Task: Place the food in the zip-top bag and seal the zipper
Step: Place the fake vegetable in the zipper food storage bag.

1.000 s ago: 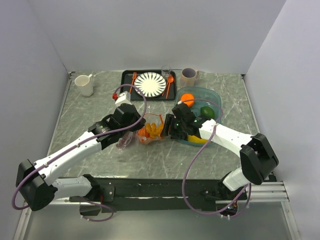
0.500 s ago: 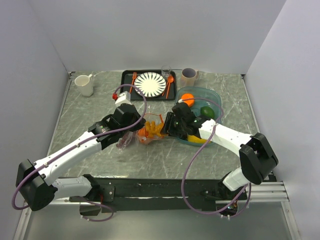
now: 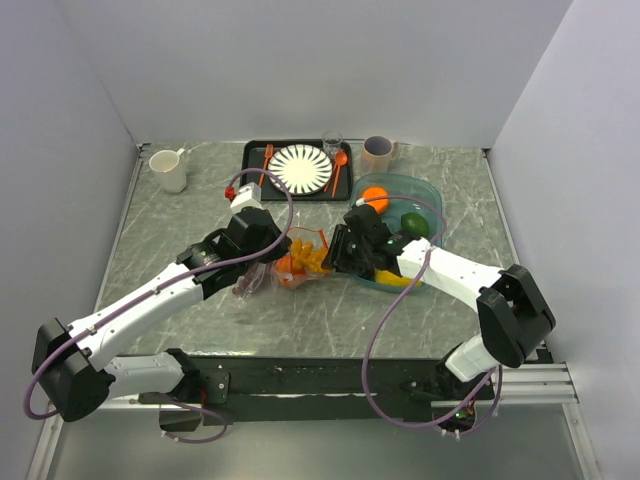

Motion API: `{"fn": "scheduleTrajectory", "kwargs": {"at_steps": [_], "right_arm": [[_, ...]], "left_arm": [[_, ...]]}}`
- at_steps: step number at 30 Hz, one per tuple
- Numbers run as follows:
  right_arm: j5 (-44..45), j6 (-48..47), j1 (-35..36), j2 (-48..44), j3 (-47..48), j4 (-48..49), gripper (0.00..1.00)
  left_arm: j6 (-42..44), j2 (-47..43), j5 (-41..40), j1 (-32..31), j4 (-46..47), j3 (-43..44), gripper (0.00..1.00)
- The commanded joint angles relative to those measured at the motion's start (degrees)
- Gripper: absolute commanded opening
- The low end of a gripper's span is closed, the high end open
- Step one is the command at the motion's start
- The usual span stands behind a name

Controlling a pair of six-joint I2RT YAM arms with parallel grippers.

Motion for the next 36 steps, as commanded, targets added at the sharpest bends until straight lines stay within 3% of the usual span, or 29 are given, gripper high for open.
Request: {"fn": "scheduleTrajectory", "kwargs": {"at_steps": [1, 6, 13, 17, 18, 20, 21, 26, 32, 36], "right_arm": [[-0.3, 0.0, -0.5, 0.6, 0.9, 1.7, 0.59], [-0.8, 0.1, -0.7, 1.2, 0.6, 3.4, 0.6], [-2.8, 0.4, -0.7, 2.8, 1.2, 4.8, 0.53], [-3.4, 0.2, -0.7, 2.9, 1.1, 5.1, 0.44], [-3.3, 0.2, -0.7, 2.6, 1.1, 5.3, 0.37], [-3.3, -0.2, -0.7, 1.7, 0.5, 5.8, 0.34], [-3.1, -0.4, -0.8, 1.2, 0.4, 6.0, 0.24], [-3.1, -1.8, -0.7, -0.6, 0.7, 6.4, 0.08], [-4.9, -4.5, -0.6, -1.5, 2.0, 6.7, 0.0], [-8.1, -6.2, -0.6, -1.2, 3.0, 7.8, 0.0]], "left_arm": [[0.0, -0.6, -0.6, -0.2, 0.9, 2.1, 0.01], [0.0, -0.8, -0.7, -0.2, 0.9, 2.2, 0.01], [0.1, -0.7, -0.6, -0.1, 0.9, 2.3, 0.01], [0.0, -0.6, -0.5, -0.2, 0.9, 2.3, 0.01], [0.0, -0.7, -0.6, -0.2, 0.8, 2.3, 0.01], [-0.1, -0.7, -0.7, -0.2, 0.8, 2.3, 0.01], [0.0, -0.8, -0.7, -0.1, 0.8, 2.2, 0.01], [-0.1, -0.7, -0.7, -0.2, 0.9, 2.2, 0.01], [-0.1, -0.5, -0.4, -0.2, 1.0, 2.3, 0.01], [-0.1, -0.6, -0.4, -0.2, 1.0, 2.3, 0.01]]}}
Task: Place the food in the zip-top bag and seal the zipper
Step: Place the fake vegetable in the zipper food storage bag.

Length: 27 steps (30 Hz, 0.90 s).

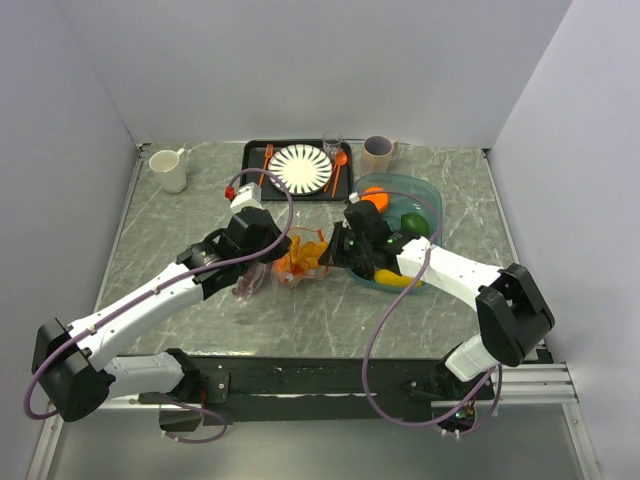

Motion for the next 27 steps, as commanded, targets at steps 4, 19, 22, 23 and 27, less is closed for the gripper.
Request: {"fn": "scheduleTrajectory", "kwargs": {"at_steps": [4, 19, 22, 23, 27], "right_arm": [[-5.7, -4.6, 0.1, -1.6, 3.6, 3.7, 0.0], [-20.7, -12.0, 2.3, 8.6, 13.3, -0.5, 0.0], [-20.7, -12.4, 2.9, 7.9, 11.5, -0.2, 0.0], [-21.7, -12.5, 2.9, 7.7, 11.0, 0.3, 0.0], [-23.3, -13.5, 3.5, 9.1, 11.5, -0.5, 0.0]], "left_arm": [[-0.1, -0.7, -0.7, -0.2, 1.0, 2.3, 0.01], [0.0, -1.1, -1.0, -0.2, 0.6, 2.7, 0.01], [-0.1, -1.2, -1.7, -0.2, 0.2, 2.8, 0.01], [-0.2, -1.3, -1.7, -0.2, 0.1, 2.7, 0.01], [-0.4, -1.5, -1.9, -0.2, 0.7, 2.5, 0.01]]}}
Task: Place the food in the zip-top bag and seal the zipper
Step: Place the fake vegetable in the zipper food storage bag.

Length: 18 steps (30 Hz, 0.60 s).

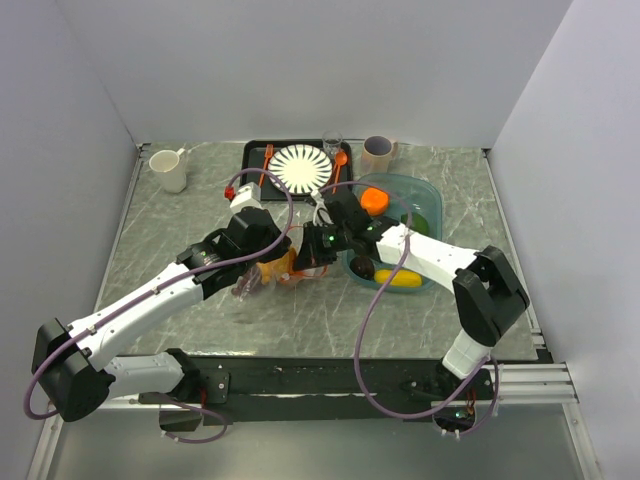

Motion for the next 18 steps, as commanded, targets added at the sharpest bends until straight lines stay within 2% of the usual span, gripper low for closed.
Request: {"fn": "scheduleTrajectory", "kwargs": {"at_steps": [1, 7, 10, 15, 17, 18], "right_arm": [[-3.1, -2.3, 0.8, 0.6, 1.5, -0.5, 0.0], [-5.1, -2.6, 1.6, 4.1, 4.7, -0.5, 0.0], [-2.5, -3.9, 2.4, 5.0, 6.4, -3.6, 0.0], [4.7, -0.6, 1.6, -0.2, 1.0, -1.4, 0.16], [7.2, 1.4, 1.1, -3.1, -1.0, 1.0, 0.24], [8.1, 1.8, 0.8, -4.0, -2.5, 1.5, 0.31]], "left_arm": [[-0.3, -1.5, -1.2, -0.2, 0.9, 2.4, 0.01], [-0.1, -1.5, -1.3, -0.2, 0.2, 3.0, 0.01], [0.0, -1.7, -1.5, -0.2, 0.1, 3.0, 0.01], [-0.1, -1.7, -1.8, -0.2, -0.3, 3.0, 0.01], [-0.1, -1.7, -1.8, -0.2, -0.1, 2.8, 0.01], [-0.1, -1.7, -1.6, -0.2, -0.1, 2.9, 0.01]]}}
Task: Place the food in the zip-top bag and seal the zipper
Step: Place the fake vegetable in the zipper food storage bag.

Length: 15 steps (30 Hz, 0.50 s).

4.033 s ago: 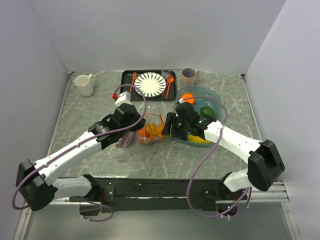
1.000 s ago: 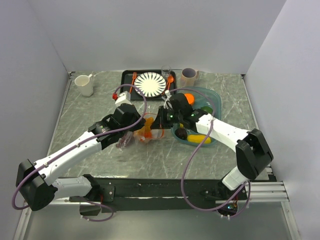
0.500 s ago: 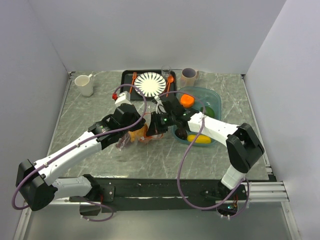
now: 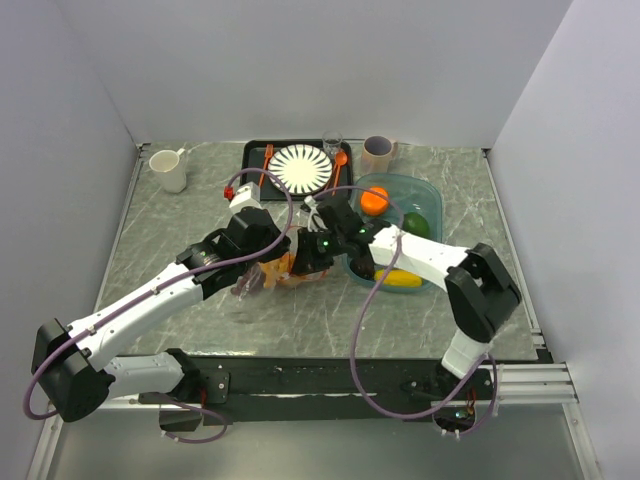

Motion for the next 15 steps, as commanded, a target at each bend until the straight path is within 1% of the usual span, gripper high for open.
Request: {"fn": "scheduleTrajectory", "kwargs": {"at_steps": [1, 3, 4, 5, 10, 13, 15], "right_arm": [[6.7, 2.8, -0.9, -7.4, -4.0, 3.3, 0.41], [9.3, 2.3, -1.0, -9.0, -4.6, 2.8, 0.53], [10.4, 2.3, -1.2, -9.4, -4.6, 2.3, 0.57], [11.9, 1.8, -1.3, -9.9, -5.0, 2.0, 0.57], [10.8, -0.8, -3.3, -8.2, -4.3, 1.7, 0.6], [9.2, -2.6, -4.4, -6.6, -4.0, 2.2, 0.6], [6.4, -3.9, -5.5, -5.8, -4.6, 4.2, 0.6]], "left_arm": [[-0.1, -1.5, -1.3, -0.2, 0.0, 2.8, 0.01], [-0.1, -1.4, -1.1, -0.2, 0.0, 2.9, 0.01], [-0.1, -1.3, -1.1, -0.1, 0.0, 2.9, 0.01], [-0.1, -1.3, -1.0, -0.1, 0.1, 2.9, 0.01], [-0.2, -1.3, -0.6, -0.2, 0.8, 2.4, 0.01], [-0.3, -1.2, -0.6, -0.2, 0.5, 2.5, 0.01], [-0.3, -1.3, -0.7, -0.2, 0.4, 2.3, 0.01]]}}
